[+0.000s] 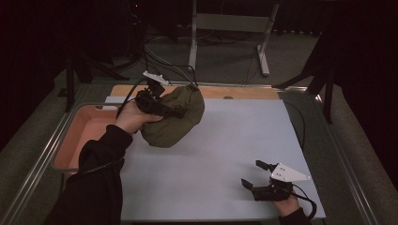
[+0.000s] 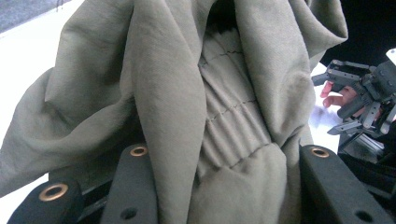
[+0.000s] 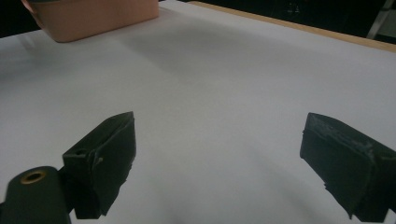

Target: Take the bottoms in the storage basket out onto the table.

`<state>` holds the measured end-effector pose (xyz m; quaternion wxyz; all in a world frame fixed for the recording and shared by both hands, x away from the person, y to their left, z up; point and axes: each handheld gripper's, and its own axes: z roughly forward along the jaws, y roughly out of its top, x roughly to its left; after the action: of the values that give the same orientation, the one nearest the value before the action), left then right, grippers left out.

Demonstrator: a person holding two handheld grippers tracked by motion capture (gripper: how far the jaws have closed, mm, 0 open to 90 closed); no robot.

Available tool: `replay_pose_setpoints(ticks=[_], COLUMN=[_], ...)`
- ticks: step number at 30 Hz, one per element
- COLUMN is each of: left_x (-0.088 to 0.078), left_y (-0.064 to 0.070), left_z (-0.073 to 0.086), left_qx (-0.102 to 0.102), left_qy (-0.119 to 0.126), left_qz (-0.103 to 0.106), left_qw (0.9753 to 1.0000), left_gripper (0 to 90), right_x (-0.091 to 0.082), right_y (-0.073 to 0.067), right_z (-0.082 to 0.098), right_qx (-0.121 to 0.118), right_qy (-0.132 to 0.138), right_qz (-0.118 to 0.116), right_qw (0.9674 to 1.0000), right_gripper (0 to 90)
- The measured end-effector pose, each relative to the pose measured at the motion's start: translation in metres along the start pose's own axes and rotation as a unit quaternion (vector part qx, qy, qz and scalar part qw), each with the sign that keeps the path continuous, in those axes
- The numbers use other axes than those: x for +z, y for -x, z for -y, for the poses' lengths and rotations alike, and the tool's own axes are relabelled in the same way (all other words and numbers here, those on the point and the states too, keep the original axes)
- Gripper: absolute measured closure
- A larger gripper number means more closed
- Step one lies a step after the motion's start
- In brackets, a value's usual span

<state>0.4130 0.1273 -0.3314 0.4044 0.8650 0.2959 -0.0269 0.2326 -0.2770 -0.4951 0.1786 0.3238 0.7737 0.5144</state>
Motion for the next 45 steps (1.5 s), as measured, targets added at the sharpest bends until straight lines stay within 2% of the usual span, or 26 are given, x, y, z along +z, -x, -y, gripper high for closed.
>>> replay_pose_setpoints(ticks=[10, 21, 35, 39, 45], left_x=[0.031, 0.052, 0.077, 0.085, 0.095], left_y=[0.007, 0.007, 0.003, 0.001, -0.001], left_z=[-0.011, -0.015, -0.013, -0.013, -0.011], left_qx=[0.011, 0.01, 0.008, 0.005, 0.0], left_qy=[-0.007, -0.015, -0.025, -0.033, -0.033], left_qz=[0.013, 0.021, 0.017, 0.009, 0.011], left_qw=[0.9998, 0.9996, 0.9995, 0.9994, 0.9994], left_gripper=[59.3, 59.3, 59.2, 59.2, 59.2], right_x=[0.0, 0.001, 0.002, 0.002, 0.003], right_y=[0.0, 0.0, 0.001, 0.001, 0.001], right_z=[0.0, 0.0, 0.001, 0.001, 0.001], right_qx=[-0.002, -0.005, -0.004, -0.003, -0.005], right_qy=[0.0, -0.001, -0.004, -0.004, -0.004], right_qz=[0.0, -0.001, -0.003, -0.004, -0.005], right_qw=[1.0, 1.0, 1.0, 1.0, 1.0], right_gripper=[10.6, 10.6, 10.6, 10.6, 10.5])
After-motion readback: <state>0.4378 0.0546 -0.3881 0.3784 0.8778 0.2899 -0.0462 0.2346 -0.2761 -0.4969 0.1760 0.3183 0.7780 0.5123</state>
